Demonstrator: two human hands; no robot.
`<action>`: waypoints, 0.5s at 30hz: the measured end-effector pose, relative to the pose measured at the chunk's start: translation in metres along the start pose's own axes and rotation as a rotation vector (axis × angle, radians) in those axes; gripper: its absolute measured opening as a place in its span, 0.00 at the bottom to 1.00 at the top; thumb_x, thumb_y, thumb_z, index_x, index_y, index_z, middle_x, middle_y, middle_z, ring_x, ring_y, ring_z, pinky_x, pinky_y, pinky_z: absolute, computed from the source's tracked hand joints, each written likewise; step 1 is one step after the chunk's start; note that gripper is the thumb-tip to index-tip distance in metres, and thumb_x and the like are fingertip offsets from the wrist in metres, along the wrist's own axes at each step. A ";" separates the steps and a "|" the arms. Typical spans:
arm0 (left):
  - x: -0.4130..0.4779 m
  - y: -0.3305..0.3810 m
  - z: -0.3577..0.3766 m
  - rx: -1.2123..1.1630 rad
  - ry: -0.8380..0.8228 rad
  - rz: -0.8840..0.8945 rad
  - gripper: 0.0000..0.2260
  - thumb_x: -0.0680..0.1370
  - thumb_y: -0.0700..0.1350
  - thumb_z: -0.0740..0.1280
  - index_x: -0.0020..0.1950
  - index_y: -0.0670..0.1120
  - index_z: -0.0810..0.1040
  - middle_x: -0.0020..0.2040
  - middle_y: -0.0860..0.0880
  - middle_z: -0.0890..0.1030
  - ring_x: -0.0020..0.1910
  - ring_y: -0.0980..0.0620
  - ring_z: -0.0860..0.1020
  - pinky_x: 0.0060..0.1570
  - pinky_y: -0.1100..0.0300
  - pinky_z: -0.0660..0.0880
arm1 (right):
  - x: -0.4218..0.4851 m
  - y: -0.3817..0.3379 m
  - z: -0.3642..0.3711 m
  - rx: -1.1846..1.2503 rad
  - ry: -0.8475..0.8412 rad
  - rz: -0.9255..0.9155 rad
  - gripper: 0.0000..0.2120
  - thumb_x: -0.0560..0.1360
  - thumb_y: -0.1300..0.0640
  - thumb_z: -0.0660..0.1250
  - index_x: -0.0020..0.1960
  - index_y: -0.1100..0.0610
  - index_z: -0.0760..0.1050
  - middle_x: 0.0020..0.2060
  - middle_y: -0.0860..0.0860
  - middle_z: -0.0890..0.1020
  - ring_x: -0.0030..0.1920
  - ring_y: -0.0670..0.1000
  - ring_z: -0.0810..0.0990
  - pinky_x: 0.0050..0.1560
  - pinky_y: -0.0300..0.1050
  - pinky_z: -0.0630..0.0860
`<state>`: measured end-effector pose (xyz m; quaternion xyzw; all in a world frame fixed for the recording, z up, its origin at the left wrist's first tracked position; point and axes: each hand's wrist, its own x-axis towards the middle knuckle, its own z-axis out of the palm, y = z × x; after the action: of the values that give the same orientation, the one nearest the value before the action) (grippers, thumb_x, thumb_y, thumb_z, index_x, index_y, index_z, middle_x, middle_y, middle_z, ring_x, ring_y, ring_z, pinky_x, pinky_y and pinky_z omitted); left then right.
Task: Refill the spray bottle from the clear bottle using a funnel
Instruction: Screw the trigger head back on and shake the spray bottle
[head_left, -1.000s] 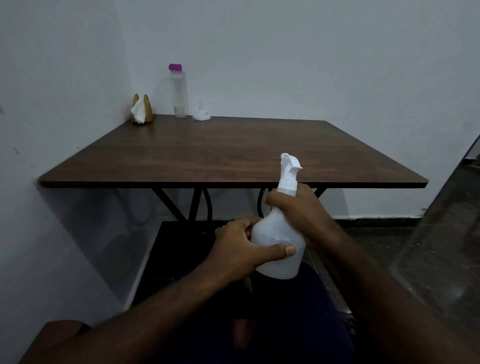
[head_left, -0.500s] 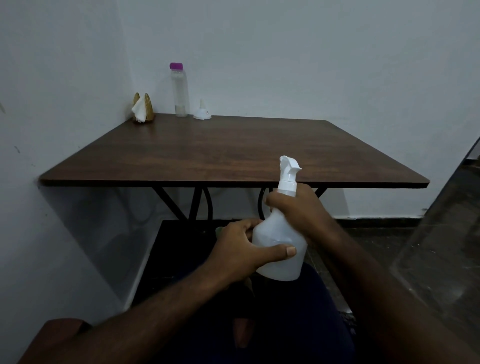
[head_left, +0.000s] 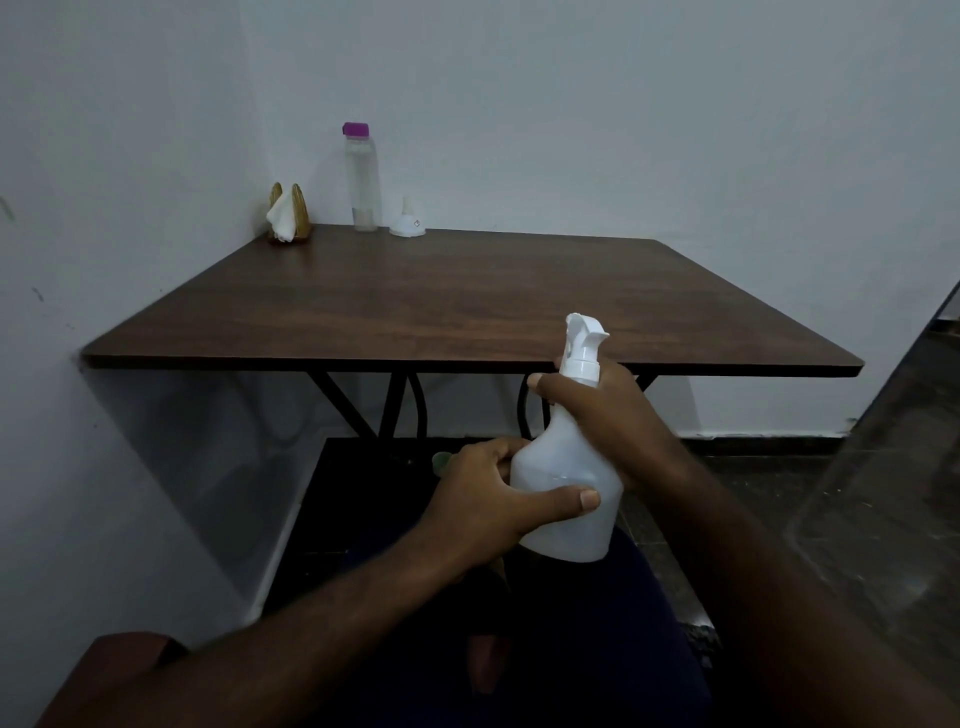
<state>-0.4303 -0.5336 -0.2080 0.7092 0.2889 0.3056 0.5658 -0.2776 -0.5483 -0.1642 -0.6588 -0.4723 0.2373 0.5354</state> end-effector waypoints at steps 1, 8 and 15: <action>0.000 0.000 -0.001 0.006 0.003 0.004 0.19 0.66 0.49 0.80 0.54 0.48 0.82 0.48 0.52 0.86 0.46 0.54 0.84 0.49 0.50 0.82 | 0.000 0.000 0.000 0.020 -0.006 0.009 0.17 0.72 0.52 0.73 0.50 0.66 0.76 0.36 0.56 0.79 0.36 0.53 0.79 0.37 0.46 0.77; 0.000 -0.003 0.001 0.041 0.019 0.018 0.21 0.63 0.51 0.81 0.54 0.51 0.81 0.48 0.54 0.85 0.46 0.57 0.84 0.47 0.54 0.82 | 0.000 0.001 0.001 -0.034 0.011 0.012 0.07 0.71 0.60 0.69 0.37 0.59 0.73 0.30 0.50 0.76 0.32 0.48 0.76 0.34 0.44 0.73; 0.001 0.000 -0.001 0.027 0.018 0.015 0.22 0.64 0.50 0.81 0.55 0.49 0.81 0.49 0.53 0.85 0.47 0.56 0.84 0.49 0.51 0.82 | -0.001 -0.001 0.000 0.011 0.020 -0.004 0.09 0.72 0.56 0.72 0.48 0.60 0.77 0.36 0.52 0.80 0.35 0.49 0.80 0.37 0.46 0.77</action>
<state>-0.4305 -0.5323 -0.2083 0.7162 0.2927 0.3125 0.5511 -0.2787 -0.5490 -0.1631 -0.6573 -0.4670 0.2319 0.5442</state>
